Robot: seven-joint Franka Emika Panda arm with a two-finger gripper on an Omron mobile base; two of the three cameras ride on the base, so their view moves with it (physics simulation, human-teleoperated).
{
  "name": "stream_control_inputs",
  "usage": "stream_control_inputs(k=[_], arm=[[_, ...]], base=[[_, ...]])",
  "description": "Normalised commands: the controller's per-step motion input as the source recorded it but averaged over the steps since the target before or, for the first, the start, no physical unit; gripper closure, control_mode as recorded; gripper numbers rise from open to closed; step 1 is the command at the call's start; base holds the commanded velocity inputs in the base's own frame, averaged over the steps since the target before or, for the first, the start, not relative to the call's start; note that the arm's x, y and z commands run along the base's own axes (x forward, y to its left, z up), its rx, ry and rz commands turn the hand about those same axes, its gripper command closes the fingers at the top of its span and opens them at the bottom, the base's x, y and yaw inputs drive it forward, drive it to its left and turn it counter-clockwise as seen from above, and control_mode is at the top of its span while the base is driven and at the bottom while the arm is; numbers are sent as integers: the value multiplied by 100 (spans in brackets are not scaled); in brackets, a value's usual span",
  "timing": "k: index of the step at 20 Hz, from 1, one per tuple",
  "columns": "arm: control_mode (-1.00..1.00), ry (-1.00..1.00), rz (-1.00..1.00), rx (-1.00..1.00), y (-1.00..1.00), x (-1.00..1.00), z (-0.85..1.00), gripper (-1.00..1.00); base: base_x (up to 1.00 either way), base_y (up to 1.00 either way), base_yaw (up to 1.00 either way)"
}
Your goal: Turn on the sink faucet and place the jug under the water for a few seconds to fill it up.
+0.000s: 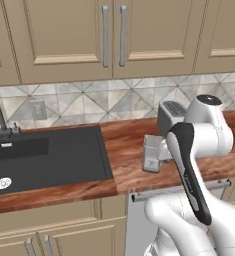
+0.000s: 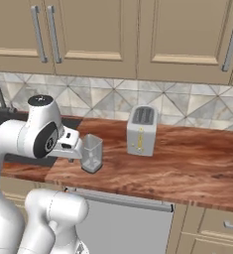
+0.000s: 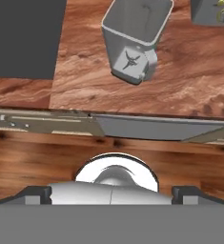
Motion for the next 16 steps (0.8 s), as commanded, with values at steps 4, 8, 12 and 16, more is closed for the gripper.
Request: stream_control_inputs(k=[4,8,12,16], arm=[[100,0,0,0,0,0,0,-100],[100,0,0,0,0,0,0,-100],[100,0,0,0,0,0,0,-100],[100,0,0,0,0,0,0,-100]], base=[[-53,10,0],[-40,29,0],[-14,63,0],[0,90,0]])
